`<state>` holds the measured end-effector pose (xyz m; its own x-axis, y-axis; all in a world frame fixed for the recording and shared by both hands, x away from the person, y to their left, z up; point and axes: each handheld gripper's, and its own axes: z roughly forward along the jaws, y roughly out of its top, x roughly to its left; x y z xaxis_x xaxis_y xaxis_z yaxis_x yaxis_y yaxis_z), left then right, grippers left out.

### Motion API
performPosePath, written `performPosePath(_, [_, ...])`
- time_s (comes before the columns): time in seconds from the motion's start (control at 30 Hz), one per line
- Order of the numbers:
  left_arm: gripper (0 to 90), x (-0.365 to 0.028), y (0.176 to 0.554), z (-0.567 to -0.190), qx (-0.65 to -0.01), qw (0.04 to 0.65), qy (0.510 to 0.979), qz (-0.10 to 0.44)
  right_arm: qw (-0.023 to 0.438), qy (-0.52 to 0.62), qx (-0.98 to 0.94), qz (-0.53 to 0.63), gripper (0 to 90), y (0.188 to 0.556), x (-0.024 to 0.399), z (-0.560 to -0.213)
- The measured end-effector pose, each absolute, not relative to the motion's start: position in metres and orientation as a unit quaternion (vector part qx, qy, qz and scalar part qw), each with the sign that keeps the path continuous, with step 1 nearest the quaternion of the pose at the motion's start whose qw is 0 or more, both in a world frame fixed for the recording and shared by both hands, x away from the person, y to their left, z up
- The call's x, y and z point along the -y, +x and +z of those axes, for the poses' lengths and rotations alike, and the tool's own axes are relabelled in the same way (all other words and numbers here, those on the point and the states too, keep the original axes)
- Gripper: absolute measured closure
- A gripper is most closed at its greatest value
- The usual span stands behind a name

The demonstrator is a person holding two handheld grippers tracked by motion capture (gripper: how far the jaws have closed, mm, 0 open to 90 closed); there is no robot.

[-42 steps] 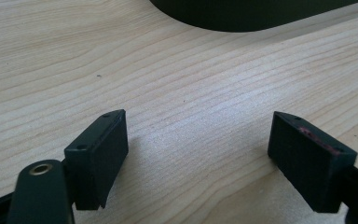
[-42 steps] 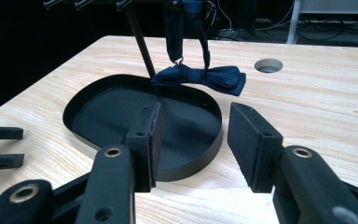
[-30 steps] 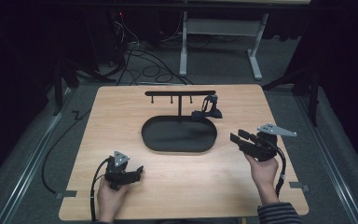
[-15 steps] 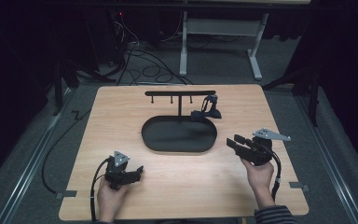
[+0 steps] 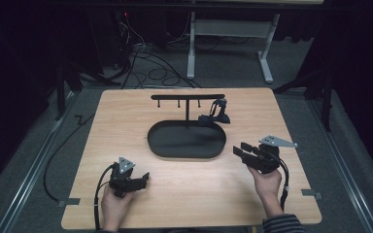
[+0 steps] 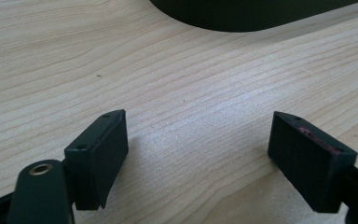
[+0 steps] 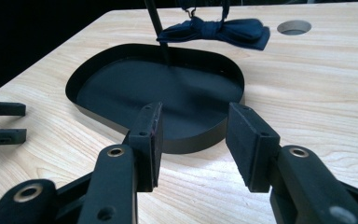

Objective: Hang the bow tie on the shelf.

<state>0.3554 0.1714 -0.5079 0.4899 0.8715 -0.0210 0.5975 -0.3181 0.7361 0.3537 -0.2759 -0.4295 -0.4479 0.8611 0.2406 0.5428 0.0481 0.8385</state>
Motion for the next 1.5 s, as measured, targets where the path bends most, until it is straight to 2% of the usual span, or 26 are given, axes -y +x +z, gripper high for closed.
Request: performPosePath(1.5, [20.4,-0.171,0.355,-0.508,-0.466,0.352,0.788,0.195,0.150,0.507,-0.730,0.434,59.2,0.358,0.258,-0.465])
